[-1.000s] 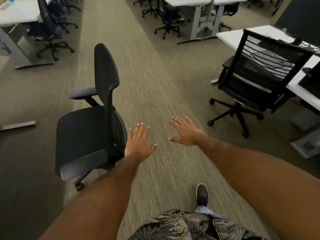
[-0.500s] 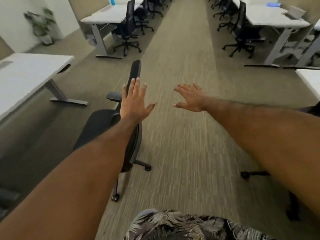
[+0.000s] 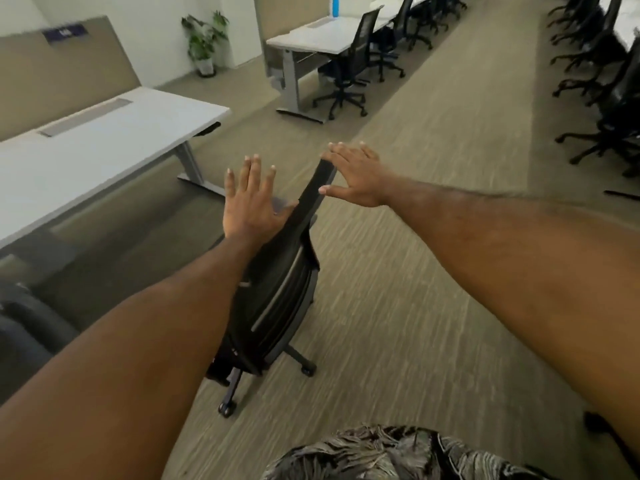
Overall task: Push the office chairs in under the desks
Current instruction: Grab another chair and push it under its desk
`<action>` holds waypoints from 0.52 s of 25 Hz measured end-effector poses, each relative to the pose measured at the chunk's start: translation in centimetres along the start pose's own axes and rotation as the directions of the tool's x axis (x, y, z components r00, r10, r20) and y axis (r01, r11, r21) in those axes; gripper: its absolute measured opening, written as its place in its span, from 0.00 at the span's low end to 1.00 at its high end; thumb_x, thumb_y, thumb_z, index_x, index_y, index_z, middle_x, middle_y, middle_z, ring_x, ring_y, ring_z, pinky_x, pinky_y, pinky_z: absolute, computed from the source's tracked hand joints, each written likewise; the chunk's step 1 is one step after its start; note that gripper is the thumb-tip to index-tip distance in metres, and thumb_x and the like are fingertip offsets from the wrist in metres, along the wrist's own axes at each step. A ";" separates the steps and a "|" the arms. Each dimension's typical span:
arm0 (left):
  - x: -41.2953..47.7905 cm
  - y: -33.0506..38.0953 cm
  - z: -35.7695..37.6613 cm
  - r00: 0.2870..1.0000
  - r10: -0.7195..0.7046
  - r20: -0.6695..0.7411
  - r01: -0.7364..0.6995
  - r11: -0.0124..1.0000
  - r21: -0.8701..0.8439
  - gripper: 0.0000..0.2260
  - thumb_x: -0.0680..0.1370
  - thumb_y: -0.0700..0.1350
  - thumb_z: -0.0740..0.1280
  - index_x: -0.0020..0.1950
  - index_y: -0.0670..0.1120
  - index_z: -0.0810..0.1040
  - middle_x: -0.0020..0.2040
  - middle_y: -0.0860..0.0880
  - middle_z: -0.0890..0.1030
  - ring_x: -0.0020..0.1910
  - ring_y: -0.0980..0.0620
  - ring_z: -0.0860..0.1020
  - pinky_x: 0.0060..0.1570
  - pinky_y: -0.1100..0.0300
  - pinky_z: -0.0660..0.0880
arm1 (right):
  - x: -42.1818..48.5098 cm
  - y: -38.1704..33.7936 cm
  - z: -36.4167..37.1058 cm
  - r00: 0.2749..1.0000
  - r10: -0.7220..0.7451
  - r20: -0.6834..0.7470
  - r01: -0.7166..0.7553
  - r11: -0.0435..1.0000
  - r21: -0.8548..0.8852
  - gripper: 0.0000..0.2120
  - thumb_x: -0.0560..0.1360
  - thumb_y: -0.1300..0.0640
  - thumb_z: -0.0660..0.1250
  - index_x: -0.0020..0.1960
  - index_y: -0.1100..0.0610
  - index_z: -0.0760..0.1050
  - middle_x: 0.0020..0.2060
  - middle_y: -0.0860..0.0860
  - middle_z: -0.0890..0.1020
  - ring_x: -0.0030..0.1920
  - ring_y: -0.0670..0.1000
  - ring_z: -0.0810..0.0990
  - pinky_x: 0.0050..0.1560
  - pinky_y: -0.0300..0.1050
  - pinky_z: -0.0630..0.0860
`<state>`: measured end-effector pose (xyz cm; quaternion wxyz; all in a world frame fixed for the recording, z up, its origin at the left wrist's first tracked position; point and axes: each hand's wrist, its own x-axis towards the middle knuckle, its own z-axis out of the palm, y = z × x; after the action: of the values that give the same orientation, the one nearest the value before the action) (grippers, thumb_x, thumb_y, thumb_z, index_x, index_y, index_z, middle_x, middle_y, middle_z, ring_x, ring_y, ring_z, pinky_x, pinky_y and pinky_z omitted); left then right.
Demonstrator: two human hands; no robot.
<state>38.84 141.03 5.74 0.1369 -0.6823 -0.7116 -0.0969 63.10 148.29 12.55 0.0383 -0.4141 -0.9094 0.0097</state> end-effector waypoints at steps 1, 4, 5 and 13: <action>-0.1 -0.4 0.0 0.999 -0.038 0.009 0.038 0.999 -0.002 0.40 0.79 0.73 0.45 0.83 0.49 0.53 0.85 0.42 0.49 0.83 0.43 0.44 0.80 0.38 0.41 | 1.3 0.8 0.5 1.000 -0.016 0.006 0.016 1.000 0.015 0.37 0.81 0.36 0.58 0.82 0.55 0.54 0.82 0.56 0.54 0.82 0.55 0.49 0.80 0.60 0.42; -0.4 -1.1 0.1 0.988 -0.153 0.014 0.153 0.988 0.010 0.39 0.80 0.71 0.48 0.83 0.49 0.54 0.85 0.42 0.49 0.83 0.44 0.44 0.80 0.38 0.43 | 5.7 2.6 2.3 0.995 -0.095 0.031 0.094 0.995 0.034 0.38 0.80 0.34 0.58 0.82 0.53 0.54 0.82 0.56 0.54 0.82 0.55 0.49 0.79 0.59 0.42; -0.3 -1.0 0.0 0.980 -0.199 0.016 0.199 0.980 0.019 0.38 0.80 0.71 0.49 0.83 0.48 0.55 0.85 0.42 0.49 0.83 0.43 0.45 0.80 0.39 0.44 | 7.3 3.1 2.8 0.990 -0.139 0.039 0.137 0.990 0.039 0.38 0.80 0.33 0.58 0.82 0.52 0.54 0.82 0.56 0.54 0.82 0.55 0.49 0.79 0.60 0.42; -1.7 2.5 -0.6 0.826 -0.562 0.047 0.560 0.827 0.050 0.39 0.80 0.70 0.52 0.83 0.47 0.57 0.84 0.41 0.54 0.83 0.42 0.49 0.79 0.40 0.52 | 16.0 7.2 6.1 0.929 -0.353 0.105 0.336 0.929 0.152 0.43 0.76 0.27 0.56 0.82 0.50 0.55 0.82 0.55 0.54 0.82 0.55 0.50 0.79 0.60 0.42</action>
<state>41.45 139.38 5.60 0.0927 -0.4434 -0.8859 -0.1003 57.60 165.18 7.10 0.0068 -0.2427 -0.9659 0.0899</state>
